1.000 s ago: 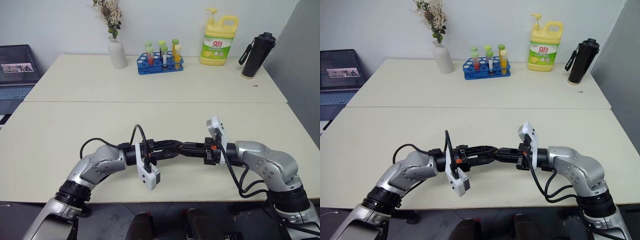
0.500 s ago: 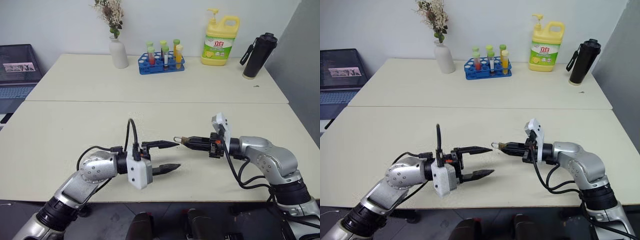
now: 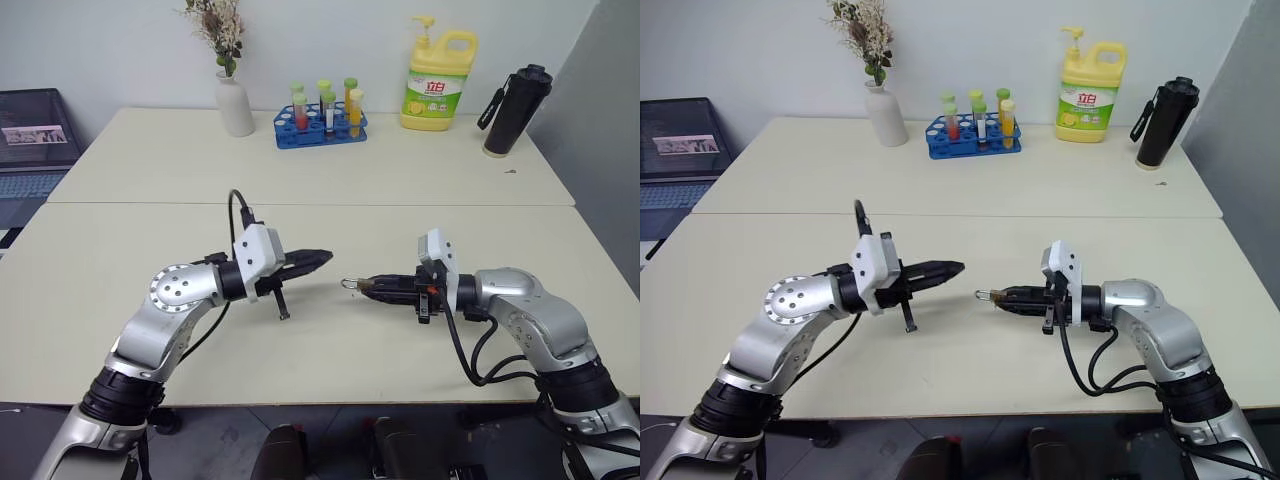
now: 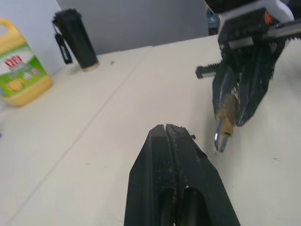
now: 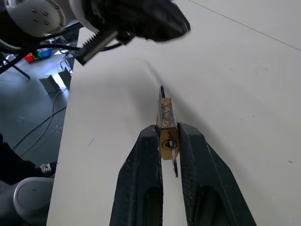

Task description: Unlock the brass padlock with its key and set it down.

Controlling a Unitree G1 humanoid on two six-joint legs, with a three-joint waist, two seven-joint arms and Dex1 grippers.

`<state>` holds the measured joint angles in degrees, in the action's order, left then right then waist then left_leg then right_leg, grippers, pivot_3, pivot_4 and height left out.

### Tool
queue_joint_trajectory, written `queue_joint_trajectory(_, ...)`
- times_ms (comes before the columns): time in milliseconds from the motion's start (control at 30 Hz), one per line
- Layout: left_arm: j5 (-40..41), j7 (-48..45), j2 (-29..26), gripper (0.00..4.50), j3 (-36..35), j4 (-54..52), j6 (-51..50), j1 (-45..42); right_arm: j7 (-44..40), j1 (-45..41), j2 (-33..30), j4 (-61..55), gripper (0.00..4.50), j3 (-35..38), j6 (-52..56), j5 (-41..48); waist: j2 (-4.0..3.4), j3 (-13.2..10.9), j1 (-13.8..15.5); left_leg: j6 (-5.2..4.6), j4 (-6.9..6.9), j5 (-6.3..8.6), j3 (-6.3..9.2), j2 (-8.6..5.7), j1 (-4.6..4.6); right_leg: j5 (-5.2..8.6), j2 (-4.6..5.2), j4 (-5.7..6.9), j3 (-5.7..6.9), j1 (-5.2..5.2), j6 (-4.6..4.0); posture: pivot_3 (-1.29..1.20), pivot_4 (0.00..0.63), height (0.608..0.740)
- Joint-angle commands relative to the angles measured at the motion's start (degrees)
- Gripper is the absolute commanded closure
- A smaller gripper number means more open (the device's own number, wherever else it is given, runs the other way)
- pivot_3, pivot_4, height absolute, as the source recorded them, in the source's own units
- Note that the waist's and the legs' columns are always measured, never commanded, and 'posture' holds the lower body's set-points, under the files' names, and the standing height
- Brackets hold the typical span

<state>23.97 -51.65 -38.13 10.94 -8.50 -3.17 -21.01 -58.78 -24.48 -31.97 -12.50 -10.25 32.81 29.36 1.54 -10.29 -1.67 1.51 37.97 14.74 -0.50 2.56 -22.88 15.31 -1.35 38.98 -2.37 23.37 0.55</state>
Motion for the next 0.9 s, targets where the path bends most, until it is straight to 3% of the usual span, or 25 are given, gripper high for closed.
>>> queue_joint_trajectory(33,-2.0,-2.5,1.6,4.5,0.0,0.9,1.7,-1.8,-0.7,-1.3,0.0,-2.4,4.35,1.0,-1.0,0.6,0.0,0.0,0.0,0.0,0.0,0.0,0.0,0.01,0.0,0.0,0.0,0.0,0.0,0.0,0.0,0.0,0.15,0.74)
queue_joint_trajectory(167,-3.3,-4.5,4.3,4.5,1.2,2.1,1.5,-1.6,0.1,-0.7,0.0,-3.7,4.35,2.4,1.2,2.7,0.0,0.0,0.0,0.0,0.0,0.0,0.01,0.0,0.0,0.0,0.0,0.01,0.0,0.0,0.0,0.0,0.15,0.74)
queue_joint_trajectory(733,-4.3,-9.7,2.7,4.5,0.9,-0.9,-2.8,2.1,2.3,-1.8,1.5,-4.1,4.35,3.3,4.9,4.2,0.0,0.0,0.0,0.0,-0.01,0.0,0.03,0.03,0.01,0.0,0.0,0.02,0.0,0.0,0.0,0.0,0.15,0.74)
queue_joint_trajectory(900,-6.0,-8.1,4.6,4.5,0.1,2.0,-1.1,1.5,2.2,-2.3,2.0,-4.1,4.35,3.8,5.7,5.4,0.0,0.0,0.0,0.0,0.0,0.0,0.02,0.01,0.0,0.0,0.01,0.02,-0.01,0.0,0.0,0.0,0.15,0.74)
